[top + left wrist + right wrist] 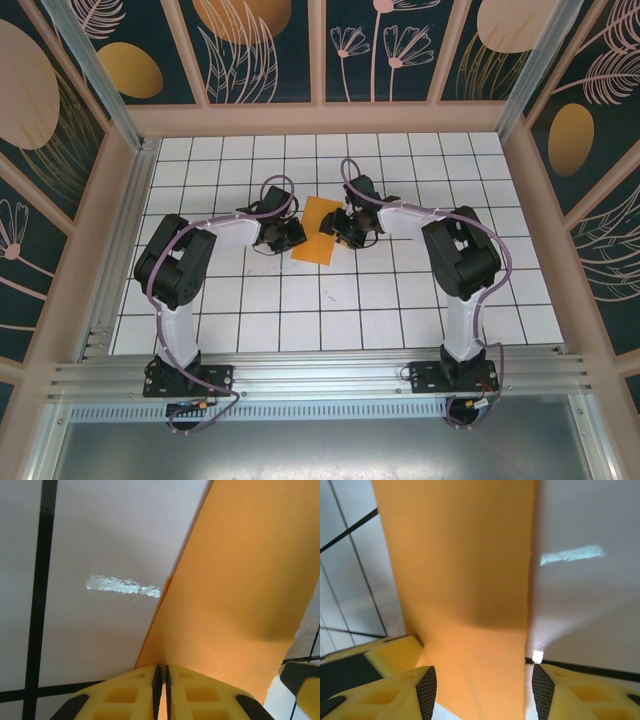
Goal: Fold a paper plane with a square sheet of paper (pick it up from the middle)
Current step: Third fold the triangle at the center of the table.
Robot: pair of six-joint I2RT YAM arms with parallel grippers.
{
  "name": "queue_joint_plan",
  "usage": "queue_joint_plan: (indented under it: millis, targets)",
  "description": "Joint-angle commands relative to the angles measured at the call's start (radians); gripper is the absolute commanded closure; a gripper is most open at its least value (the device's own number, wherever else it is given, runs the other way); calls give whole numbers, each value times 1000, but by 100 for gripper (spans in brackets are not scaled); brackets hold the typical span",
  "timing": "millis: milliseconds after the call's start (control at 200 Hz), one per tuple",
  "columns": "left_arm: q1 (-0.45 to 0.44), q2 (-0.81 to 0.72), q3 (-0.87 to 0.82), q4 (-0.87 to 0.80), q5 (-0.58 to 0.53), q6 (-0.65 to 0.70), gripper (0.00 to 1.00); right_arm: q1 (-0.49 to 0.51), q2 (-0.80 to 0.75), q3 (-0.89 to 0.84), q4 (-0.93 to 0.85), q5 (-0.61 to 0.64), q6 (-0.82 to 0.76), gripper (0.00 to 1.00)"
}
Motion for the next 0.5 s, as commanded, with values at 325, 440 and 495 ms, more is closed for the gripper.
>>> queue_joint_plan:
  millis: [325,440,495]
  targets:
    - [9,59,-57,-42,-18,-12,85,41,65,83,-69,-44,41,45]
    - [9,59,-59,-39,-21,-14,85,46,54,68,-76,-61,48,45]
    - [9,58,-62,-37,-23,-17,85,45,43,49,-68,-79,51,45]
